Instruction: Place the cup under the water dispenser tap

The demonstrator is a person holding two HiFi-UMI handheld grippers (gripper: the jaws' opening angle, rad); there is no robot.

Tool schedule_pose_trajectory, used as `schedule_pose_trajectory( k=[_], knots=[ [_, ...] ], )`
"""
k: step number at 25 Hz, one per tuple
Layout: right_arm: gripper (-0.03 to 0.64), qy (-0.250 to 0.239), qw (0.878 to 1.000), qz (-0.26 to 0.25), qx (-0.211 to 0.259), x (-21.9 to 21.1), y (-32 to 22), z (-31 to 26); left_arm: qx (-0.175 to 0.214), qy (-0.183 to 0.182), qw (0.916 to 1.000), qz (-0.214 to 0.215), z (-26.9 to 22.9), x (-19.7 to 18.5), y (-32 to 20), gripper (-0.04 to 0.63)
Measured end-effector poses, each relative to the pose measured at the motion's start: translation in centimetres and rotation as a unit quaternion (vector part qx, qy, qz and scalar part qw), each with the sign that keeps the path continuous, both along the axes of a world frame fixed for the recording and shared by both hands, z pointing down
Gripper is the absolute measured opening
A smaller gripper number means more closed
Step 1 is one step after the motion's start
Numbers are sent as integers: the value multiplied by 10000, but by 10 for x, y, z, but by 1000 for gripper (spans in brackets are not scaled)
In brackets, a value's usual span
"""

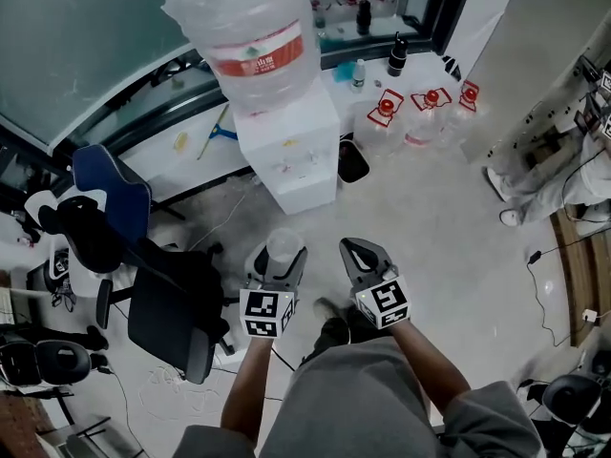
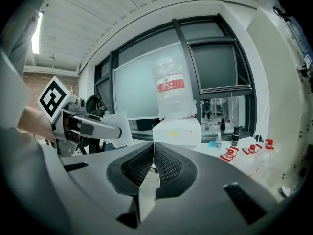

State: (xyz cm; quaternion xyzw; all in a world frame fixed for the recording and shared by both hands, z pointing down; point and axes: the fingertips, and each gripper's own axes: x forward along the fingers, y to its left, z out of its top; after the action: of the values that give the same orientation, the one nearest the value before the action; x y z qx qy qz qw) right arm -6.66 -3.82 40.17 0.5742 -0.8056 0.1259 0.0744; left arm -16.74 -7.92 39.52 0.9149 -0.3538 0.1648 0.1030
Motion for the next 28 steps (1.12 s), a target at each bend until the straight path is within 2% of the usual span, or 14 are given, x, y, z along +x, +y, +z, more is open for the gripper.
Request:
schedule_pose_trajectory(
  k=[20, 28],
  knots=[
    [12, -310, 9991, -144, -252, 56, -107, 43, -229, -435, 9985, -221, 48, 62, -104, 288],
    [12, -383, 9982, -145, -433, 60, -139, 77, -311, -570, 9976, -245, 80, 71, -137, 287]
  ],
)
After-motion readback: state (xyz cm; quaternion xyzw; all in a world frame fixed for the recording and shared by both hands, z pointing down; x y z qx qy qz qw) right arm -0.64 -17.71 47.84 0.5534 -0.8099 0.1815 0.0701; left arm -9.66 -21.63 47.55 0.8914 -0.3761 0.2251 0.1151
